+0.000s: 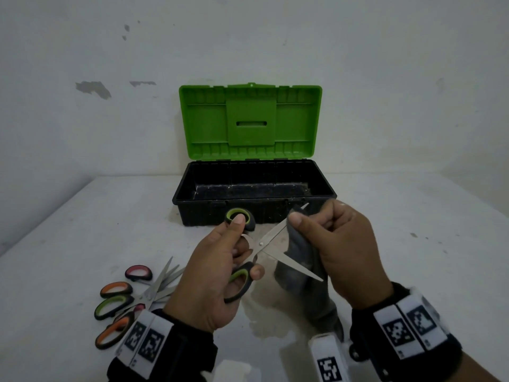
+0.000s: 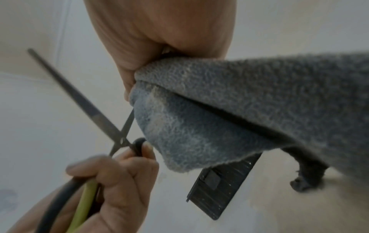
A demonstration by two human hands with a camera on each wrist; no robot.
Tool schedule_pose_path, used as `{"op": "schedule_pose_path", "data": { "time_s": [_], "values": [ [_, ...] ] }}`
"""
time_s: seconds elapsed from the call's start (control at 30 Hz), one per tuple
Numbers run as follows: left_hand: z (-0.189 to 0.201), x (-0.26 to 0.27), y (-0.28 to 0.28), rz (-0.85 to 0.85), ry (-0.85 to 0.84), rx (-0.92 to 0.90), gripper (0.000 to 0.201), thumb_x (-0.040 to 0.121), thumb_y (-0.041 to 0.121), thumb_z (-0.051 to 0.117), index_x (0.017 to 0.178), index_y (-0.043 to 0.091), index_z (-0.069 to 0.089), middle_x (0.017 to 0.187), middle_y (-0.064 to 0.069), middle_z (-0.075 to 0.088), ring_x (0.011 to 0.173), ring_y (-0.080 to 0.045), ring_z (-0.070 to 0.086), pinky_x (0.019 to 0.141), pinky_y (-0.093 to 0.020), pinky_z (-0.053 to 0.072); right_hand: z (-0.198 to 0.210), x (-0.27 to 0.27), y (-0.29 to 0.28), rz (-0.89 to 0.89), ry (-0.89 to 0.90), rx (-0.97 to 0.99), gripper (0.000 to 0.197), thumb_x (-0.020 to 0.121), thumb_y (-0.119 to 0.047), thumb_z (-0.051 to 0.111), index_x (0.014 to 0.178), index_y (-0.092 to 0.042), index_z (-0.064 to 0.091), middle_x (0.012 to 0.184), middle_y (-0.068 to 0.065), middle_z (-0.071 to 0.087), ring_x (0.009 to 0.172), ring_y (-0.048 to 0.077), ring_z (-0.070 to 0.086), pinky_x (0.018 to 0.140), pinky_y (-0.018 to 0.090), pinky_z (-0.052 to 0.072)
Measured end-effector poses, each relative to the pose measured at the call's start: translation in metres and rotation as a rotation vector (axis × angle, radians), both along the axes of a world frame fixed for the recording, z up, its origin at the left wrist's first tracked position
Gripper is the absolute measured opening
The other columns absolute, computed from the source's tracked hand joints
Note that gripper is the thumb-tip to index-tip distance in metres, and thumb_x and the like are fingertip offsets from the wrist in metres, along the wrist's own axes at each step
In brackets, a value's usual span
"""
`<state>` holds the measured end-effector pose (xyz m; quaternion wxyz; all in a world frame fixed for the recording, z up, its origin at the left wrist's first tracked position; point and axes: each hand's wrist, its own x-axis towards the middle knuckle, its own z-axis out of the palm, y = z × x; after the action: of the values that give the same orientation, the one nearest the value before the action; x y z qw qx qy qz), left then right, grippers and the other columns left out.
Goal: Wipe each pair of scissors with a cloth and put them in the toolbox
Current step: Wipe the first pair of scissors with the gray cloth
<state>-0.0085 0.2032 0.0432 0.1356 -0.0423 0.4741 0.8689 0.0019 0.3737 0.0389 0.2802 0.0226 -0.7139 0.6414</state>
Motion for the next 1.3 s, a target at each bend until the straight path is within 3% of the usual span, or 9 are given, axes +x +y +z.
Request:
{"op": "schedule_pose_path", "data": {
  "time_s": [0.07,0.17,0.23,0.37,0.5,0.7,0.9,1.0,1.3],
  "values": [
    [0.000,0.000,0.000,-0.002,0.013,-0.008,0.023,0.097,0.030,0.053,0.095,0.012,0.067,0.057,0.003,0.030,0.044,-0.008,0.031,0.035,-0.023,0.035,0.000,0.001,0.001,0.019,-0.006,0.008,0.038,0.064,-0.039,0.081,0.060,-0.011,0.056,0.057,0.013,0.061,0.053,0.019,0.058,0.051,0.032,0.052],
    [-0.001,0.001,0.002,0.021,0.034,-0.021,0.024,0.098,0.029,0.052,0.093,0.010,0.065,0.058,0.002,0.027,0.045,-0.010,0.028,0.037,-0.024,0.036,0.000,-0.008,0.013,-0.033,-0.008,-0.042,0.038,0.065,-0.035,0.082,0.058,-0.011,0.053,0.048,-0.004,0.055,0.046,0.010,0.053,0.047,0.022,0.045],
    [-0.002,0.001,0.003,0.044,0.047,-0.047,0.024,0.097,0.030,0.053,0.095,0.010,0.066,0.059,0.002,0.028,0.046,-0.009,0.029,0.038,-0.025,0.038,0.002,-0.013,0.021,-0.095,-0.003,-0.046,0.039,0.067,-0.035,0.083,0.056,-0.013,0.052,0.047,-0.007,0.052,0.046,0.009,0.048,0.049,0.025,0.043],
    [-0.005,0.004,0.008,0.104,0.154,-0.158,0.023,0.098,0.030,0.053,0.086,0.018,0.070,0.060,0.001,0.029,0.050,-0.010,0.031,0.042,-0.027,0.042,0.013,-0.009,0.029,-0.127,0.026,0.006,0.039,0.065,-0.037,0.083,0.055,-0.014,0.053,0.050,0.000,0.055,0.048,0.014,0.051,0.051,0.027,0.044],
    [-0.010,0.005,0.014,0.215,0.316,-0.301,0.025,0.099,0.031,0.050,0.092,0.012,0.064,0.055,0.003,0.030,0.050,-0.012,0.031,0.050,-0.033,0.046,0.015,0.003,0.017,-0.080,0.053,0.235,0.035,0.066,-0.034,0.087,0.058,-0.015,0.058,0.060,0.008,0.066,0.056,0.026,0.062,0.054,0.036,0.051],
    [-0.009,0.011,0.019,0.261,0.511,-0.411,0.023,0.100,0.030,0.048,0.086,0.014,0.058,0.052,0.002,0.033,0.047,-0.012,0.033,0.043,-0.034,0.044,0.011,0.013,-0.007,0.019,0.074,0.519,0.033,0.070,-0.032,0.085,0.062,-0.017,0.057,0.059,-0.007,0.063,0.061,0.006,0.062,0.050,0.008,0.043],
    [-0.009,0.011,0.018,0.255,0.536,-0.359,0.023,0.100,0.027,0.047,0.087,0.011,0.056,0.053,0.003,0.031,0.047,-0.010,0.032,0.044,-0.030,0.045,0.007,0.000,0.003,-0.119,0.042,0.484,0.036,0.068,-0.036,0.087,0.059,-0.017,0.057,0.059,-0.010,0.061,0.062,0.004,0.060,0.051,0.009,0.041],
    [-0.010,0.010,0.016,0.254,0.549,-0.349,0.023,0.100,0.025,0.046,0.088,0.009,0.056,0.053,0.003,0.032,0.047,-0.010,0.031,0.042,-0.025,0.042,0.005,0.006,-0.002,-0.056,0.061,0.520,0.036,0.068,-0.040,0.084,0.062,-0.016,0.058,0.062,-0.007,0.062,0.063,0.010,0.060,0.051,0.015,0.046],
    [-0.012,0.010,0.013,0.186,0.552,-0.318,0.022,0.099,0.029,0.048,0.090,0.012,0.059,0.053,0.002,0.028,0.046,-0.012,0.029,0.048,-0.035,0.046,0.006,-0.013,0.026,-0.245,-0.024,0.343,0.044,0.066,-0.037,0.089,0.054,-0.014,0.053,0.052,-0.001,0.055,0.047,0.004,0.049,0.046,0.012,0.038]
  ]
}}
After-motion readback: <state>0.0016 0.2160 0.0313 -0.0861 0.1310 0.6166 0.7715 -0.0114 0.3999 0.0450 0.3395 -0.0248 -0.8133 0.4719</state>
